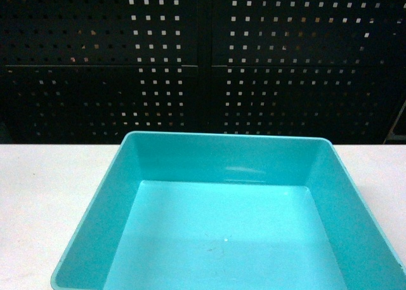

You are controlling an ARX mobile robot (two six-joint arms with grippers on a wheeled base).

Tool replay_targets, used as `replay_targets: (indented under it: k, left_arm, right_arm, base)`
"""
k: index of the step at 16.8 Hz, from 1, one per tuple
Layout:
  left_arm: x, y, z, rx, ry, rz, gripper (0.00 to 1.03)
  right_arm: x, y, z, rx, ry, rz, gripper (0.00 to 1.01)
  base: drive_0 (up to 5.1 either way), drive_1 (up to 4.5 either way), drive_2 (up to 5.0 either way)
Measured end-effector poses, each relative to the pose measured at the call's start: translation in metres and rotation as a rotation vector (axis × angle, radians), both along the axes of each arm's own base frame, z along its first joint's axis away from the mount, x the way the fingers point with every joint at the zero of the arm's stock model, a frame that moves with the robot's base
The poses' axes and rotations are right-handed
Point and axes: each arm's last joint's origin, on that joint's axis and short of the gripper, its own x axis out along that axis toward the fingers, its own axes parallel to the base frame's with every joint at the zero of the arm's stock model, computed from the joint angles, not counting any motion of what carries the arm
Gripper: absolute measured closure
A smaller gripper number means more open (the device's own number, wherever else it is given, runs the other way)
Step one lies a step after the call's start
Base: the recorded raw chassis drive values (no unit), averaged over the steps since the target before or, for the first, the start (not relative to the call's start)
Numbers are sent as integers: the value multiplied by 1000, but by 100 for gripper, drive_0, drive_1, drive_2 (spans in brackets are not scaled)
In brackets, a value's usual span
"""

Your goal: Stack blue boxes stably on right

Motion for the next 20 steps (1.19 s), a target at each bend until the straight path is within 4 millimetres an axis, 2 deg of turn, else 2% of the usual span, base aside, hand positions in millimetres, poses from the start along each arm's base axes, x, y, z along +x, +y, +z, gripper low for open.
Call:
replay_targets:
  k: [20]
  left_arm:
    - [0,0,0,0,0,0,5]
  right_arm:
    - [0,0,0,0,0,0,3]
  base:
    - [0,0,0]
